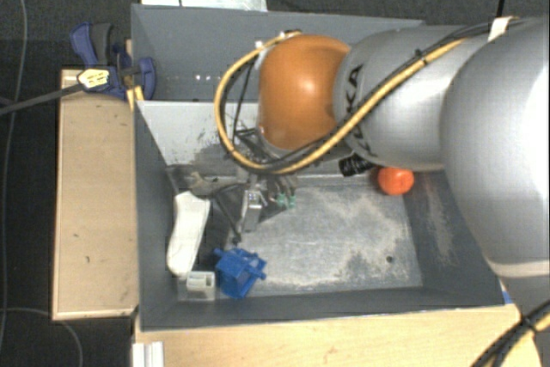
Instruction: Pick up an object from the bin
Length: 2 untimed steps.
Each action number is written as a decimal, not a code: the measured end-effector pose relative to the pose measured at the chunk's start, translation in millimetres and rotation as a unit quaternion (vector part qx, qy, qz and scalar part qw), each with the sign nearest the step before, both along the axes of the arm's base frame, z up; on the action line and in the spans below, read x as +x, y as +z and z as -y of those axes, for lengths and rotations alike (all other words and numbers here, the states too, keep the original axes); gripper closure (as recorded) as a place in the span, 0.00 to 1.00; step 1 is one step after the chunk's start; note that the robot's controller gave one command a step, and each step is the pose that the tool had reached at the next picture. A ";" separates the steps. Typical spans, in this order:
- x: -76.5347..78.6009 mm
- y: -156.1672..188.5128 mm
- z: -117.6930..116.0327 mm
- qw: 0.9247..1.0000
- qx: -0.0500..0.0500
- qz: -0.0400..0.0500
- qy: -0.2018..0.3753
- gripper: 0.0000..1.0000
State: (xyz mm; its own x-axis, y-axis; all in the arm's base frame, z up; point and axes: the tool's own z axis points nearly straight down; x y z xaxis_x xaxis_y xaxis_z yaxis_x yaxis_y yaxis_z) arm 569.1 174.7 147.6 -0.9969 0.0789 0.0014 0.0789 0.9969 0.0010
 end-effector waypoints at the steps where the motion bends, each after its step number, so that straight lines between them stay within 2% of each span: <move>1: 11.5 -7.2 19.2 0.996 0.001 0.003 -0.085 0.00; 2: 22.7 -68.7 18.7 0.996 0.001 0.003 -0.088 0.00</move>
Offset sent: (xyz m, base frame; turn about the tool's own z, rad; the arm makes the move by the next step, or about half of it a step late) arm 0.0225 -0.0194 -0.0776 0.1768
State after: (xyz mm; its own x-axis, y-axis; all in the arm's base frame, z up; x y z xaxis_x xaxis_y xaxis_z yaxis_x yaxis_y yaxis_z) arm 591.9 156.0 78.9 -0.9675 0.2528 -0.0045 0.2528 0.9675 0.0044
